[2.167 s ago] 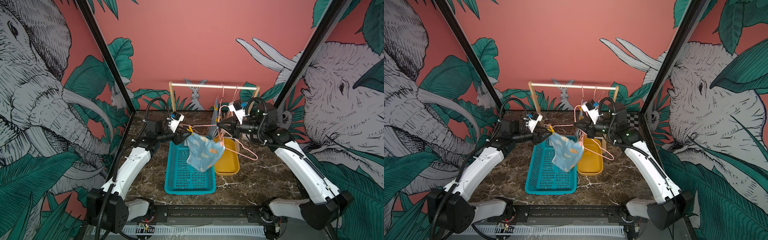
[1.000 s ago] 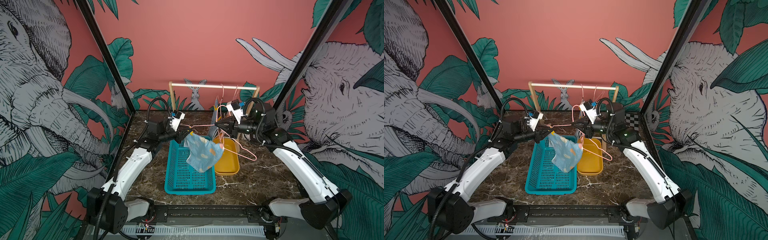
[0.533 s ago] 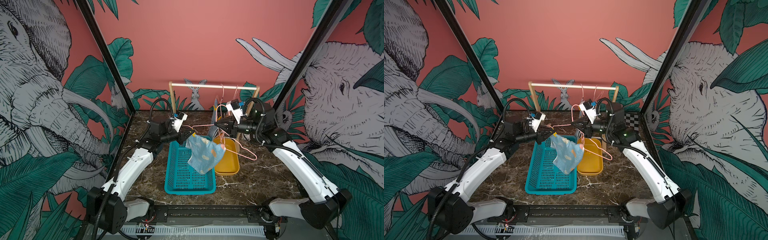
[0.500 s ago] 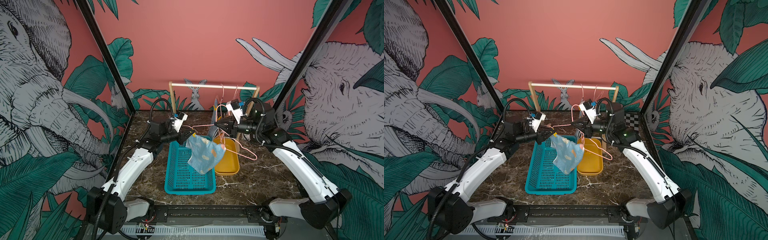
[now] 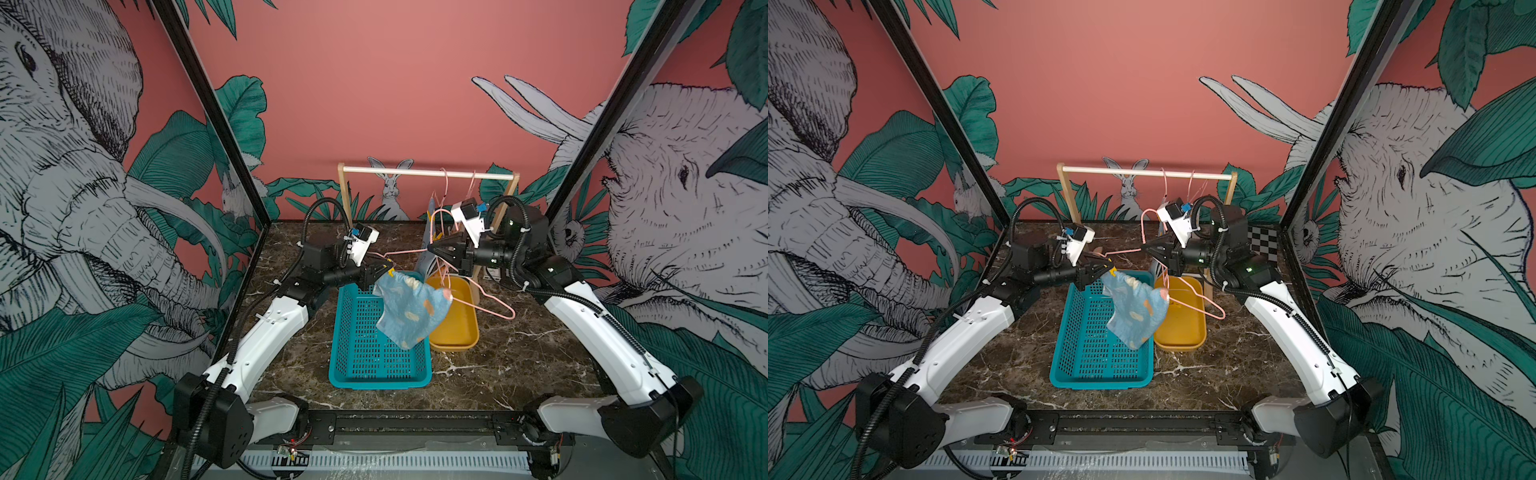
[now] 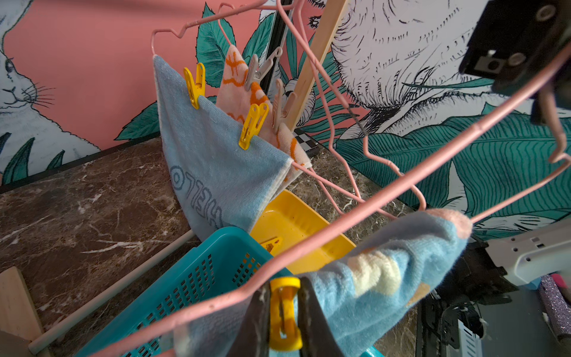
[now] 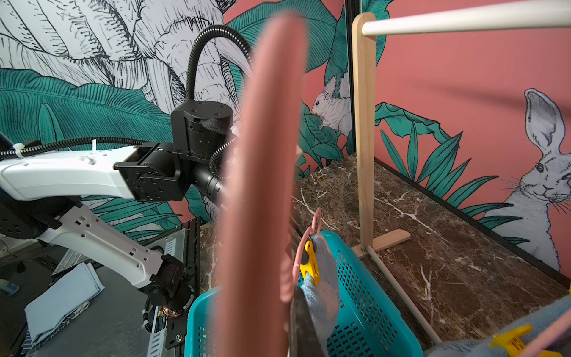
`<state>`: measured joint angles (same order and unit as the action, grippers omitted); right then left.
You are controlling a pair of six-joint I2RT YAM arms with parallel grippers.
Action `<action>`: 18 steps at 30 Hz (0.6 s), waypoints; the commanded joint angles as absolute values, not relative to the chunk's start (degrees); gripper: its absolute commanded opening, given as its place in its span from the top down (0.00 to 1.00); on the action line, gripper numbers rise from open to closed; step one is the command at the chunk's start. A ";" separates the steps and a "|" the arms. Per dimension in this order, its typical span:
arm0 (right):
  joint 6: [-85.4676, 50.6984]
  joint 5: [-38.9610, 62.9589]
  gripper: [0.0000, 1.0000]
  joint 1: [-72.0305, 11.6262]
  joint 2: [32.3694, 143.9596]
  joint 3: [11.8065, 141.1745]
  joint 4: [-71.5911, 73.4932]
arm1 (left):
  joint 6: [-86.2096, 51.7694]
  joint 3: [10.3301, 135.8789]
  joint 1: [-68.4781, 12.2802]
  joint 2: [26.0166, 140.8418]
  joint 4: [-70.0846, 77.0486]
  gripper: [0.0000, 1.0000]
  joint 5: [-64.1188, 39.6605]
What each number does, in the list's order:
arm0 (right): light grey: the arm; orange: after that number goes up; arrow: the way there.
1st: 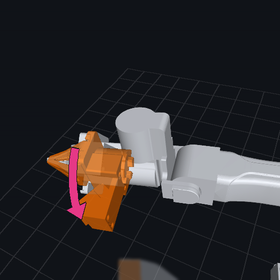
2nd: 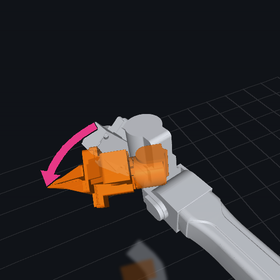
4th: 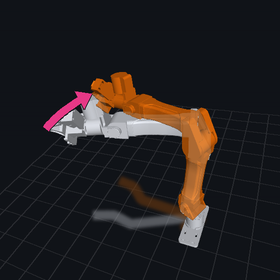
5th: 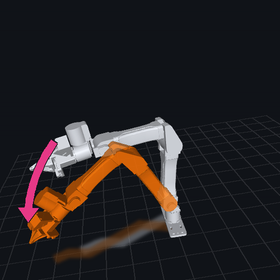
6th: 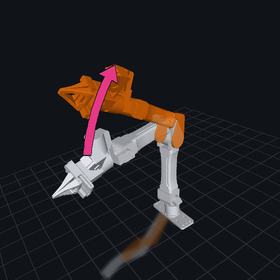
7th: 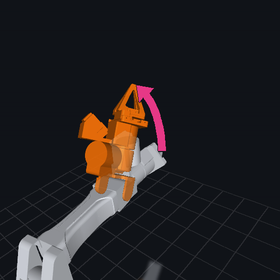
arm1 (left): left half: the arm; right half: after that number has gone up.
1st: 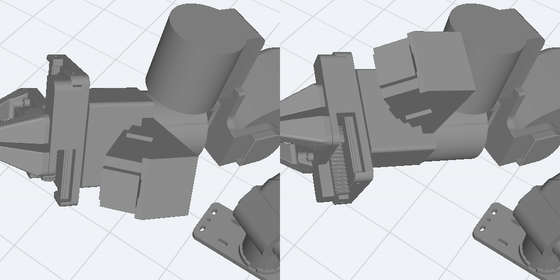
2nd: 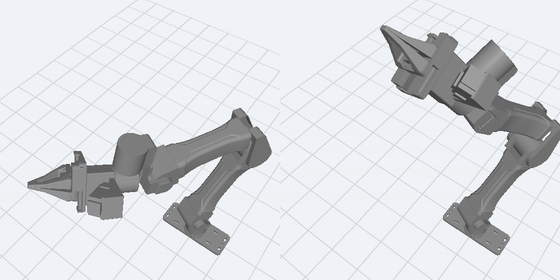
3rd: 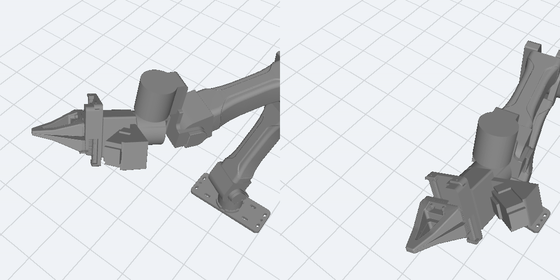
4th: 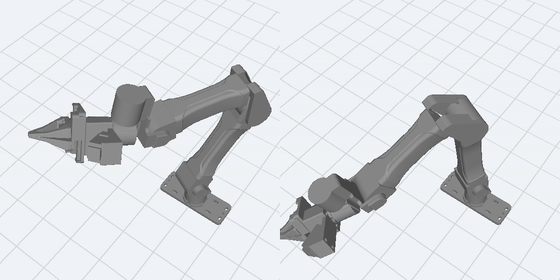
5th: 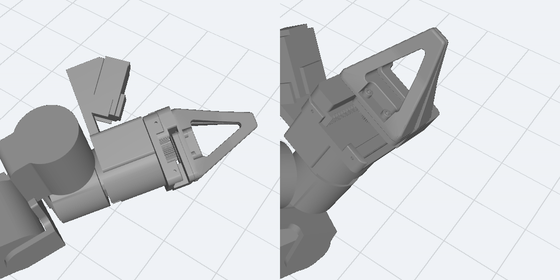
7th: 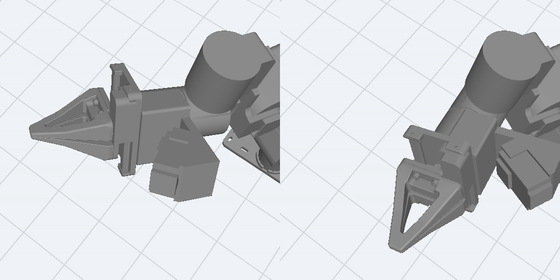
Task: Remove the clothespins securing towels to the hanger
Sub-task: Adjust the clothespin on the hanger.
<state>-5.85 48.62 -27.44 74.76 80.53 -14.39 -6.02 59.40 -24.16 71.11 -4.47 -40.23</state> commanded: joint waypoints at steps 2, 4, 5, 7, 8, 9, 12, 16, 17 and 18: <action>-5.11 47.72 1.00 -28.12 75.88 81.04 -10.90 | -6.91 60.61 -26.68 68.59 -1.64 0.84 -47.37; -5.06 47.72 1.00 -28.14 75.86 81.04 -11.15 | -6.50 60.78 -26.72 68.54 -2.09 0.84 -47.00; -4.82 47.57 1.00 -28.13 75.85 81.04 -11.52 | -6.10 60.91 -26.72 68.44 -2.59 0.83 -47.02; -3.99 47.14 1.00 -28.13 75.60 81.04 -12.57 | -4.93 61.38 -26.72 68.17 -4.19 0.78 -46.54; -3.49 46.95 1.00 -28.14 75.43 80.97 -12.97 | -4.25 61.60 -26.74 67.97 -4.99 0.74 -46.05; -3.29 46.80 1.00 -28.13 75.17 80.87 -13.20 | -3.77 61.74 -26.72 67.71 -5.61 0.71 -45.61; -2.48 46.67 1.00 -28.16 74.72 80.86 -14.29 | -1.96 62.43 -26.72 66.78 -7.69 0.60 -44.55; -1.68 46.32 1.00 -28.04 74.36 80.90 -15.38 | 1.83 64.04 -26.72 65.54 -12.43 0.48 -43.14; -1.59 46.32 1.00 -28.04 74.27 80.94 -15.53 | 2.63 64.44 -26.72 65.27 -13.49 0.45 -42.54; -1.56 46.40 1.00 -28.04 74.14 80.95 -15.64 | 3.40 64.77 -26.73 65.11 -14.45 0.43 -42.06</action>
